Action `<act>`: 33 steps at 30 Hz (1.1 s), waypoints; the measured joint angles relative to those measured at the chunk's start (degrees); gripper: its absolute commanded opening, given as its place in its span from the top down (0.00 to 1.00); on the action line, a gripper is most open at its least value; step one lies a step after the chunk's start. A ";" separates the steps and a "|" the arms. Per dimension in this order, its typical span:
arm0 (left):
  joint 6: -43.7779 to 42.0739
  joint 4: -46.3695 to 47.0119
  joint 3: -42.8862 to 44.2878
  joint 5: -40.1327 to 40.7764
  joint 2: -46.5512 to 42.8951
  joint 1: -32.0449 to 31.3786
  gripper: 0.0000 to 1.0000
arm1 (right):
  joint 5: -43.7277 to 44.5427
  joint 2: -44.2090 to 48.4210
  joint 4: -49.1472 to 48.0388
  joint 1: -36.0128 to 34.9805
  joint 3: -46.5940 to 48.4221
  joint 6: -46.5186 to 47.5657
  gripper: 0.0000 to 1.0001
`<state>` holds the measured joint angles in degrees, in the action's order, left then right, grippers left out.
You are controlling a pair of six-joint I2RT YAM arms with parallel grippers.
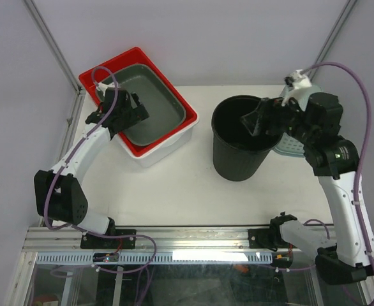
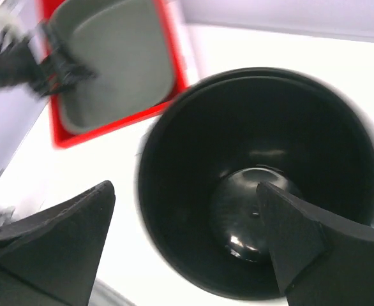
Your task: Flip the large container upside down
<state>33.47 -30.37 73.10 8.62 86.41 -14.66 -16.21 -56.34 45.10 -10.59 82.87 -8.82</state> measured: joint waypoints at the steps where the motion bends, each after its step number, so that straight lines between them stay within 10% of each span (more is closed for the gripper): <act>1: -0.17 -0.39 -0.39 0.04 -0.63 1.33 0.01 | -0.87 -0.83 -0.61 -3.23 0.04 0.81 0.05; 11: -3.82 -4.09 0.20 0.07 -2.45 15.32 0.01 | 15.58 -20.39 4.94 -30.53 2.97 7.45 0.07; 19: -7.50 -7.54 4.50 -3.80 -4.92 16.11 0.01 | 22.69 -20.63 6.64 -30.93 2.56 7.98 1.00; 33: -9.88 -3.61 19.91 -6.58 0.22 -13.53 0.01 | 22.23 -14.25 1.97 -27.06 1.97 5.57 1.00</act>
<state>23.59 -33.98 93.01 2.04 86.63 -28.18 6.02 -70.59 47.07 -37.65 84.84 -3.25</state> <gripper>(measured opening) 0.990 0.064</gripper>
